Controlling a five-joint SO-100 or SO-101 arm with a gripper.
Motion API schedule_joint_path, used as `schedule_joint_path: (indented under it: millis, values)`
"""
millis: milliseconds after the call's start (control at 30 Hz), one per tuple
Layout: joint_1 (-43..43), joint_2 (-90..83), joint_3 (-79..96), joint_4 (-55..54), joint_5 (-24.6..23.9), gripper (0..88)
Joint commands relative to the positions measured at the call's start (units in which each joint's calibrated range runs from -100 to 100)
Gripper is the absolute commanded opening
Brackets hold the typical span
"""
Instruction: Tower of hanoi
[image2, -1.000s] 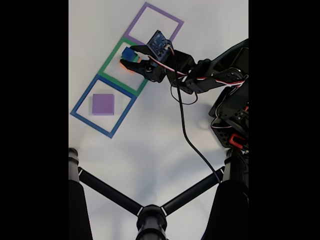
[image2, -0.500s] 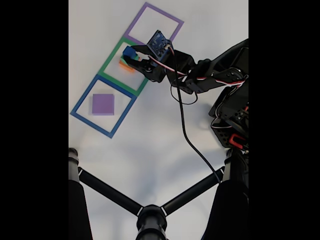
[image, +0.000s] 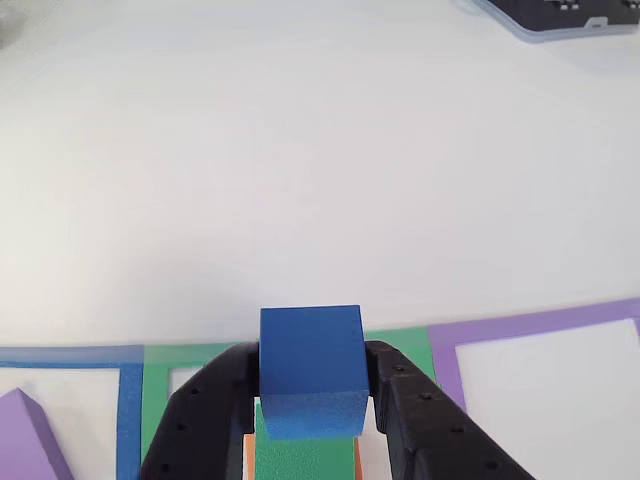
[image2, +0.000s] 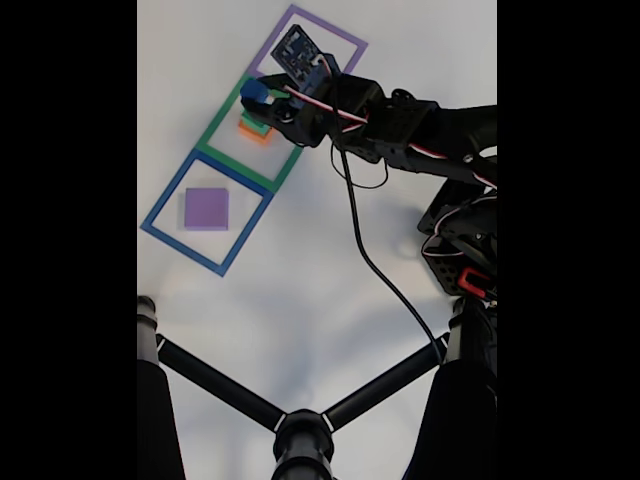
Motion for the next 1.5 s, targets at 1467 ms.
schedule_joint_path:
  millis: [1467]
  values:
    - [-23.9, -5.4, -9.5, 14.5, 0.2, 3.9]
